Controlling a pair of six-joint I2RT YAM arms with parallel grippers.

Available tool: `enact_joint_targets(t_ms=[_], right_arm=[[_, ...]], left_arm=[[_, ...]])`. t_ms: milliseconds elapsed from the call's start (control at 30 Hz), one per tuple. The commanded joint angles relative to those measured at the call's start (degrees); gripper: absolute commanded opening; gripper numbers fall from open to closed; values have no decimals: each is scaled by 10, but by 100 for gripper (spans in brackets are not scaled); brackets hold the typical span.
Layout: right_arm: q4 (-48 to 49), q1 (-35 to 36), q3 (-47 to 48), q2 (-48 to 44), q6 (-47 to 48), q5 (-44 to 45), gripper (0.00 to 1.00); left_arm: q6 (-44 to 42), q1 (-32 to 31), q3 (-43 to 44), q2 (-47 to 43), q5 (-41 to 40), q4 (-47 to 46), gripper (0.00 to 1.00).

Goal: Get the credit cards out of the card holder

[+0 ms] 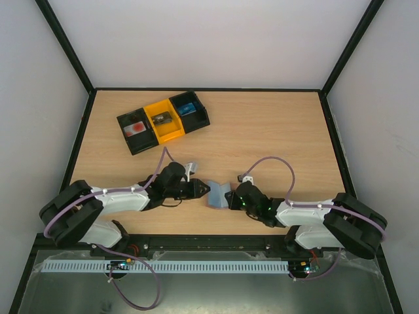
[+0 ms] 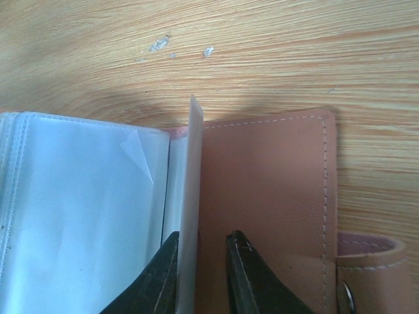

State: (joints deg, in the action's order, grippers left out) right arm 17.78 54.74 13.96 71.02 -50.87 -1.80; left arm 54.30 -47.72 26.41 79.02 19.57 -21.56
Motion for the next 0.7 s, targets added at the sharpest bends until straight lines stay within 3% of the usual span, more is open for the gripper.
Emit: enact_joint_targets(t_ms=[0, 133, 300, 467, 667], right_arm=[[18, 3, -16, -3, -11, 15, 18], [29, 3, -32, -12, -19, 18, 18], [28, 2, -38, -23, -20, 20, 17], [5, 3, -36, -41, -21, 29, 18], [-76, 2, -11, -113, -22, 41, 31]], left_arm=[[1, -4, 5, 18, 15, -31, 30], [8, -5, 6, 27, 23, -49, 38], [11, -7, 5, 30, 14, -57, 38], [12, -9, 0, 30, 11, -61, 22], [0, -9, 14, 28, 7, -32, 8]])
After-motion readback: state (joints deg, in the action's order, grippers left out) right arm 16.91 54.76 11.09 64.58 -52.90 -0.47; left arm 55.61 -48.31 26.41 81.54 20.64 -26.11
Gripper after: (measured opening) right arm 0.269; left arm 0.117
